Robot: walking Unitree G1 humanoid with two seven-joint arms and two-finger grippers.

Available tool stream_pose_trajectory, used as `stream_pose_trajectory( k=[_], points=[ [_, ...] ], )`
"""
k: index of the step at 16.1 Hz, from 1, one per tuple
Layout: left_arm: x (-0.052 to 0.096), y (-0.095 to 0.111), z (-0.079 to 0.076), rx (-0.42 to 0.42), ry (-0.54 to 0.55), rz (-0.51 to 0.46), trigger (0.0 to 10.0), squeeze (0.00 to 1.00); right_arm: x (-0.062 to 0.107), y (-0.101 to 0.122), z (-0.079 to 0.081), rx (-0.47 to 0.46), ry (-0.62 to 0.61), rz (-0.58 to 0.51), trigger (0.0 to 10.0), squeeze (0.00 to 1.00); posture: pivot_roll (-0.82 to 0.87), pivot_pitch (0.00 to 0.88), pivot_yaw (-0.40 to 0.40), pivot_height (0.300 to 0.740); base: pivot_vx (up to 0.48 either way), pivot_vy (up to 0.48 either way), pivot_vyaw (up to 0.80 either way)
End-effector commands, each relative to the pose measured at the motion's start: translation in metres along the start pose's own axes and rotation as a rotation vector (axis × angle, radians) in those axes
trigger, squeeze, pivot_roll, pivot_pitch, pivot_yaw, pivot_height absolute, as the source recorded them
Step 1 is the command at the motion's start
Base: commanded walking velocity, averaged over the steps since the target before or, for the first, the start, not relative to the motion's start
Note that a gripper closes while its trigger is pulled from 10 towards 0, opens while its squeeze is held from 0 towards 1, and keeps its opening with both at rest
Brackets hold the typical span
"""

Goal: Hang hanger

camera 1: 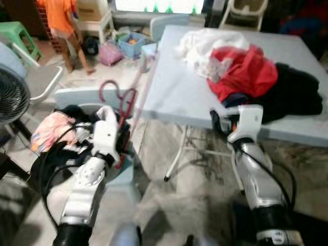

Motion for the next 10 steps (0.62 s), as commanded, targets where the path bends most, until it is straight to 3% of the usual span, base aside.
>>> stream_pose_trajectory(
  k=[1, 4, 7, 10],
  points=[
    [-0.001, 0.004, 0.000, -0.012, -0.002, -0.011, 10.0, 0.00, -0.001, 0.001, -0.004, 0.011, -0.019, -0.008, 10.0, 0.00, 0.02, 0.038, -0.054, 0.740, 0.000, 0.000, 0.00],
    [-0.001, 0.002, 0.000, -0.024, -0.010, -0.004, 10.0, 0.00, -0.002, -0.008, -0.009, 0.024, -0.051, 0.006, 10.0, 0.00, 0.04, 0.034, -0.036, 0.740, 0.000, 0.000, 0.00],
    [0.001, -0.003, 0.000, -0.053, -0.094, 0.038, 10.0, 0.00, -0.011, 0.011, 0.012, 0.161, 0.059, -0.071, 10.0, 0.00, 0.03, 0.036, -0.012, 0.740, 0.000, 0.000, 0.00],
    [0.019, -0.019, -0.017, -0.095, -0.388, 0.159, 10.0, 0.00, -0.020, 0.022, 0.015, 0.225, 0.251, -0.081, 10.0, 0.00, 0.03, 0.041, -0.015, 0.740, 0.000, 0.000, 0.00]
  ],
)
Point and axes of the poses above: a point about 5 cm out from each wrist's last joint towards the gripper, its own x axis pointing back from the gripper into the wrist, its own y axis along the axis of the wrist's last joint, z = x × y, the point moved 5 cm from there along -x, pointing out of the wrist towards the gripper, and after that the axes turned 1 degree about -x, right-handed, at the moved point
